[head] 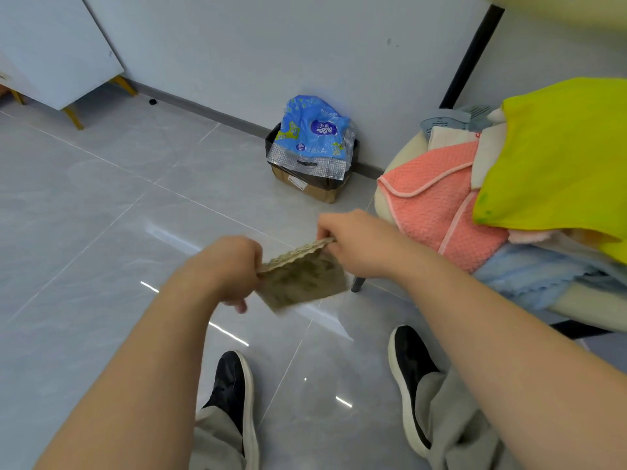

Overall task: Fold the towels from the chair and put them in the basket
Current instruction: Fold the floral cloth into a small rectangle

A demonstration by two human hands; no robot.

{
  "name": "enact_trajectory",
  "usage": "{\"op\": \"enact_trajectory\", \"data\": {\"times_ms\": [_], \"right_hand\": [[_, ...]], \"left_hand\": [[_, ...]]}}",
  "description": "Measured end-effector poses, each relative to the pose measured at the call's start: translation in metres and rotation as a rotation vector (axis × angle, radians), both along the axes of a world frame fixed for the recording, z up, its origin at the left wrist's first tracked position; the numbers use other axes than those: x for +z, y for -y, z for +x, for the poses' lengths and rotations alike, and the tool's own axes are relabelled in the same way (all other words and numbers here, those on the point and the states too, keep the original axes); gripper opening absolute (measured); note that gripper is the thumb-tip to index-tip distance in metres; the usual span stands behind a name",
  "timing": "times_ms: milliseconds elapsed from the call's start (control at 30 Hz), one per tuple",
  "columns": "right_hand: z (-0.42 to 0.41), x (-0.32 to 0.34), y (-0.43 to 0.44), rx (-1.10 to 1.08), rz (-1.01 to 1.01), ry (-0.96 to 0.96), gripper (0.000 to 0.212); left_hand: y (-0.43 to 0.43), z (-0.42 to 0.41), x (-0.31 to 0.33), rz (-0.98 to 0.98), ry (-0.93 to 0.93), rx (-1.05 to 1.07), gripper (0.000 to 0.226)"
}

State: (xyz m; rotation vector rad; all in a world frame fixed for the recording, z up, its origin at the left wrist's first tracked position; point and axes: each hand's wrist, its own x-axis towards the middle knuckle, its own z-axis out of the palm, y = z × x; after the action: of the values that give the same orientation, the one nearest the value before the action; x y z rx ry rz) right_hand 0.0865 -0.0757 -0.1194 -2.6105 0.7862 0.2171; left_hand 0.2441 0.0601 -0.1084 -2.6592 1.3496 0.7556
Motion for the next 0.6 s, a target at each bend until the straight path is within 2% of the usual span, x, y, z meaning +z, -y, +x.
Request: {"op": "enact_trajectory", "data": {"times_ms": [33,100,167,233,333,433,600], "right_hand": [[-0.001,-0.002,0.000,-0.011,-0.014,-0.018,0.011],[-0.002,-0.002,0.001,-0.023,0.002,0.023,0.010],[-0.003,0.000,0.008,-0.046,0.061,0.115,0.006],[-0.004,0.003,0.015,-0.088,0.120,0.196,0.005],[-0.005,0.001,0.021,-0.171,0.261,0.279,0.007],[-0.004,0.002,0.022,-0.283,0.509,0.386,0.007],[0.001,0.012,0.021,-0.455,0.814,0.563,0.014]], "left_hand": [[-0.002,-0.001,-0.003,0.016,-0.015,0.002,0.019],[-0.002,0.003,-0.003,-0.227,-0.012,0.122,0.015],[0.001,0.006,0.005,-0.404,-0.152,0.269,0.011],[0.000,0.006,0.009,-0.417,-0.334,0.339,0.007],[0.000,0.002,0.013,-0.442,-0.344,0.294,0.004],[0.000,0.000,0.018,-0.488,-0.354,0.293,0.007],[0.002,0.002,0.017,-0.615,-0.558,0.419,0.008]]}}
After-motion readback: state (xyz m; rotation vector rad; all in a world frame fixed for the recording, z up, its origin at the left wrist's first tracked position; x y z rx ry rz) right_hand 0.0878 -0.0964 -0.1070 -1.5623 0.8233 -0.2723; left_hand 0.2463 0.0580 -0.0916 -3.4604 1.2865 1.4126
